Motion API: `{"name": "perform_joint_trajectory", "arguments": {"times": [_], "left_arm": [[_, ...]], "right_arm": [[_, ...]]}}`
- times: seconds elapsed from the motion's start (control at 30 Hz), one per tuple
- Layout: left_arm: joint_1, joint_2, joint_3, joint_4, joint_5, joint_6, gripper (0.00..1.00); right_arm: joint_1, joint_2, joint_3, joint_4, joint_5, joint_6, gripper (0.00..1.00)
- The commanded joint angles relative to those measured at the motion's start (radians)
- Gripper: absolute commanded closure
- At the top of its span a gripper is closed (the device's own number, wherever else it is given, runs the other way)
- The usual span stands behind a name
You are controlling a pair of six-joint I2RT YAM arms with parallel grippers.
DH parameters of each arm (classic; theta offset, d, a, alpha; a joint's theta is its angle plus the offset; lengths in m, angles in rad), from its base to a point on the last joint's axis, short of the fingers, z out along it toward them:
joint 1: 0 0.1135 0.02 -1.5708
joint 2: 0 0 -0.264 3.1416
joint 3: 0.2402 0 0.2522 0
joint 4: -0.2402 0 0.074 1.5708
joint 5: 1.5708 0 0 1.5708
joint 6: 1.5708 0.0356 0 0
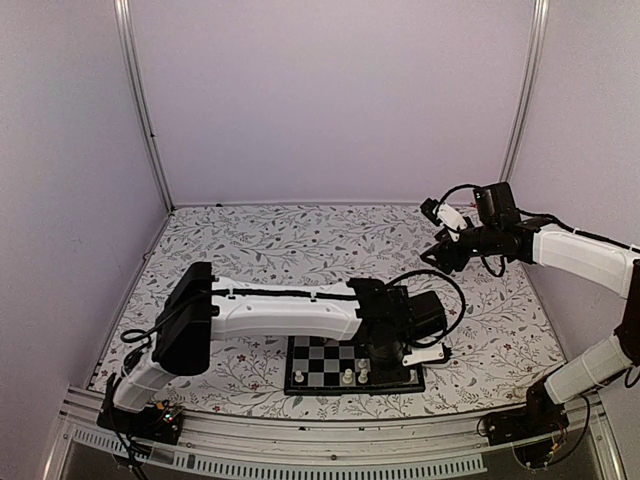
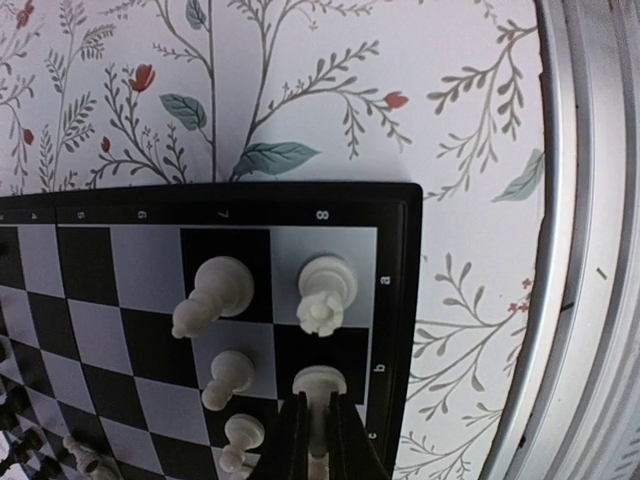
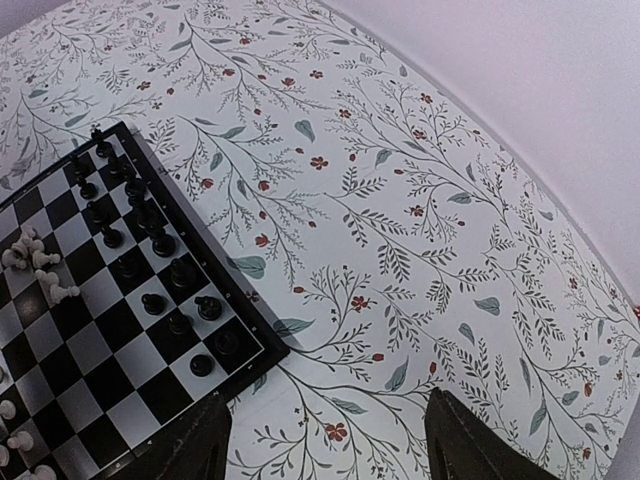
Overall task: Set up the chess pieces on the board
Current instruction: Place the chess piece on the chessboard.
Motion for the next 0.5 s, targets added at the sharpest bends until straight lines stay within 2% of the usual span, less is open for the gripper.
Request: {"name": "perform_joint_trajectory", "arguments": {"times": [0.0, 0.33, 0.47], "left_arm": [[-0.014, 0.028, 0.028, -0.008, -0.003, 0.011, 1.0], [-0.014, 0.039, 0.036, -0.002, 0.005, 0.005, 1.0], [-0.014, 0.04, 0.035, -0.001, 0.005, 0.002, 0.94]], "right_arm": [[-0.007, 0.012, -0.006, 0.004, -0.013, -0.009, 0.3], [-0.007, 0.015, -0.005, -0.002, -0.02, -0.011, 0.3], [-0.007, 0.018, -0.004, -0.003, -0.023, -0.012, 0.3]]}}
